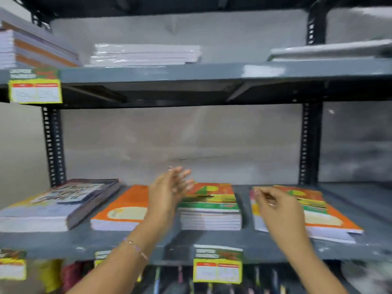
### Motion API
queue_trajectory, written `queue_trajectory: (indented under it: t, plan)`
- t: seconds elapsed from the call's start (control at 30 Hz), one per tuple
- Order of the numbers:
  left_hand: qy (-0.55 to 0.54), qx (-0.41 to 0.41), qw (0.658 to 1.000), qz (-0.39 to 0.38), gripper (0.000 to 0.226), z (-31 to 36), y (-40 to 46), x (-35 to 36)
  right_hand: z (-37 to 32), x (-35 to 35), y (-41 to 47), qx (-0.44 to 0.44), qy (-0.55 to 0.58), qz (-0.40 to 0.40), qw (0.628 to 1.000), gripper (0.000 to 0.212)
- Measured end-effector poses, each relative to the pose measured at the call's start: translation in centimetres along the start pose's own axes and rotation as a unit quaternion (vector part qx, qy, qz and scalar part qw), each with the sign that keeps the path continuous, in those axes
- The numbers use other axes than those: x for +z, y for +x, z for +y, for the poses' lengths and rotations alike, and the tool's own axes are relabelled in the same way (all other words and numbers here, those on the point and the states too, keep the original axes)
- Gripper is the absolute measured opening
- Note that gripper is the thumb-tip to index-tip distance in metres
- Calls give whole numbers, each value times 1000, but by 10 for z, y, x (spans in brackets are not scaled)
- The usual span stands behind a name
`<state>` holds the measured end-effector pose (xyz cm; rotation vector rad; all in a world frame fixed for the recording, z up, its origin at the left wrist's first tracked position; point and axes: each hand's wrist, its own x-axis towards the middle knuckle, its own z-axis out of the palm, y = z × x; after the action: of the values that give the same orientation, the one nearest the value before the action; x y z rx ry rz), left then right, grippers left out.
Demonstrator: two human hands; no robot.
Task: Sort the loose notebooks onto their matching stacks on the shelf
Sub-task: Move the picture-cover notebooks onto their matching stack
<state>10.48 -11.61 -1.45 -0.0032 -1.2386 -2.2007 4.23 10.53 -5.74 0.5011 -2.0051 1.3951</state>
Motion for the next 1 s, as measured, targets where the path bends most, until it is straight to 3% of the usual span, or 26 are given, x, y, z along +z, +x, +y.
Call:
queue_trajectory:
  t: [0.1,0.2,0.3,0.5,0.7,0.87,1.0]
  plan:
    - [15,-94,994,-61,19,-49,-10,73,46,-65,31,77,-122,11,989,15]
    - [89,-180,973,-112,21,-95,-11,129,80,-110,51,155,-185,-19,970,34]
    - [193,-212,954,-89,18,-126,-8,167,105,-128,65,184,-208,-39,960,38]
    - [374,-178,909,-38,12,-153,14,191,127,-122,91,250,-156,-72,953,40]
    - [450,-180,874,-43,15,-169,24,188,118,-114,115,350,-66,-130,925,10]
    - [455,-169,873,-50,31,-173,19,180,113,-113,126,457,-31,-211,864,21]
    - [518,-121,841,-102,32,-165,5,167,111,-110,126,459,3,-219,861,24]
